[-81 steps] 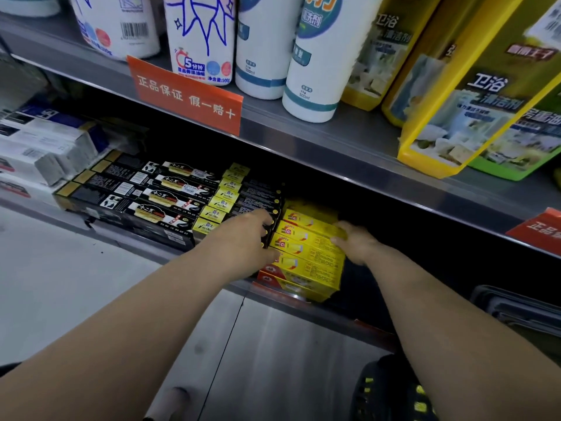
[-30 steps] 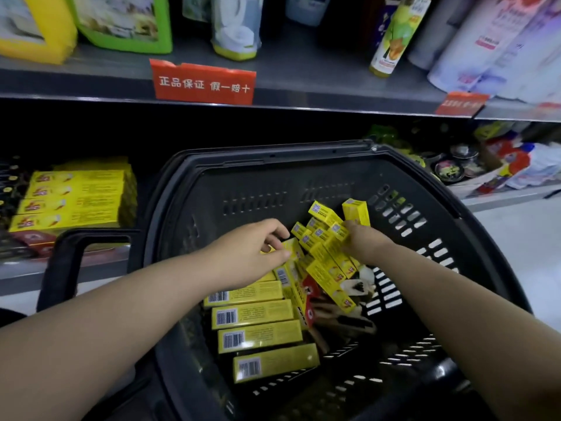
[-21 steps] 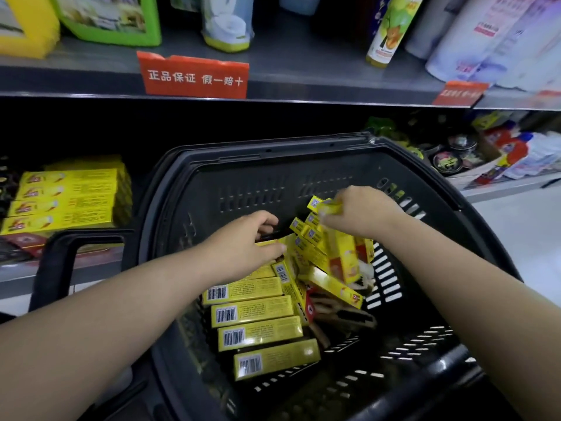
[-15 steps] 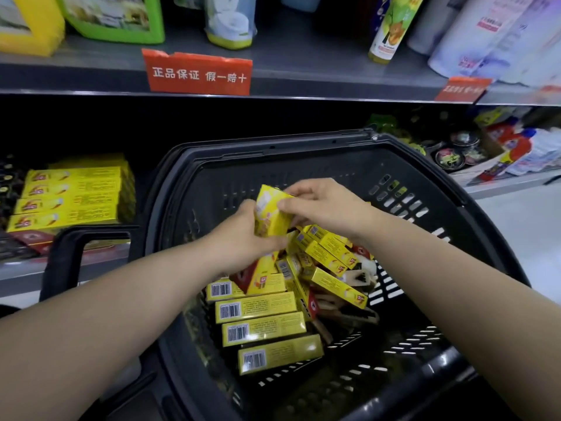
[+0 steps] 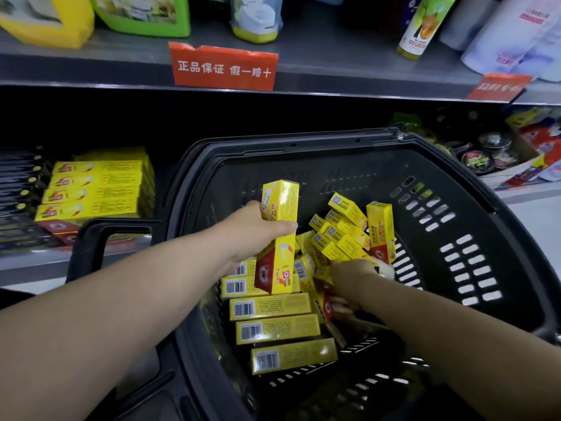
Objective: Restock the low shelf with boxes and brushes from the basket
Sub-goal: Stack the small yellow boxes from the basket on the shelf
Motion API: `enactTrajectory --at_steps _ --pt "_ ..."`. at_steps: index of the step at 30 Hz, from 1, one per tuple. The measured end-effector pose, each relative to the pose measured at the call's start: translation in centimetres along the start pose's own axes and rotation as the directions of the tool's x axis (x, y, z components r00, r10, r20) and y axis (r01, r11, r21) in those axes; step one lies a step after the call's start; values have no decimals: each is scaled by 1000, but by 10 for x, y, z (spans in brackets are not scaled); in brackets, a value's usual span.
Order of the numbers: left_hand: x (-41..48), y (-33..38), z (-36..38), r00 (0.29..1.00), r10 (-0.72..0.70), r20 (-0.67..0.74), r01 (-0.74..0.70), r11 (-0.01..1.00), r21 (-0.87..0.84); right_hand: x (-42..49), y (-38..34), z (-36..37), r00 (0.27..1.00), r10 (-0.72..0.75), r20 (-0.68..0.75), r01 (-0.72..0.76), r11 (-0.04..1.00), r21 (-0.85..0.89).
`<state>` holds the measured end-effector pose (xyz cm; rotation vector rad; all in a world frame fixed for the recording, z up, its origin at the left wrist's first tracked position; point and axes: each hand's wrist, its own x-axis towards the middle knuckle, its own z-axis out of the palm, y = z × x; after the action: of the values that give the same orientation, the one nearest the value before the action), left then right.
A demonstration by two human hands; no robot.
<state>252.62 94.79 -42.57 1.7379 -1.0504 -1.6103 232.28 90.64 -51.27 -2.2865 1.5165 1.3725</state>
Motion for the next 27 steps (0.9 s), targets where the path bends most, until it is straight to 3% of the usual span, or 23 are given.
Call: enactTrajectory --at_steps 2,4,5,7,8,9,10,13,17,21,23,25,27 --pt "1 -1 -1 1000 -2 -13 2 1000 -23 -9 6 -25 1000 -20 -13 20 998 64" --pt "2 -1 -2 1000 -12 -29 11 999 -34 -27 19 -57 994 -58 -90 83 947 310" --pt "1 0 -2 999 -16 -30 15 999 -42 -37 26 -72 991 -53 -126 109 860 498" --pt "0 2 -2 1000 -17 -16 16 997 -76 -57 34 -93 982 -70 -178 189 504 843" --pt "-1 4 -1 1000 -13 0 13 995 -97 -66 35 -99 972 -87 -217 234 324 917" --pt "-2 4 0 1000 -9 20 11 993 -114 -72 35 -103 960 -93 -263 277 209 938" --pt "-3 5 1 999 -6 41 12 992 -127 -75 35 -105 945 -82 -315 325 163 932" --pt "-6 6 2 997 -10 74 21 988 -154 -77 29 -104 903 -34 -428 427 168 888" --pt "-6 6 0 998 -33 44 40 985 -168 -69 40 -98 904 -114 -412 423 99 901" --pt "-4 6 2 999 -36 36 40 993 -115 -35 57 -70 963 87 -255 241 142 960" --pt "-4 5 3 999 -41 34 43 997 -64 -24 54 -57 992 35 -120 114 155 981" --pt "-1 4 2 999 -51 11 52 998 -35 -14 50 -49 996 31 -80 70 246 967" --pt "1 3 0 998 -53 -24 52 998 -23 -7 47 -46 986 75 -147 98 443 891"
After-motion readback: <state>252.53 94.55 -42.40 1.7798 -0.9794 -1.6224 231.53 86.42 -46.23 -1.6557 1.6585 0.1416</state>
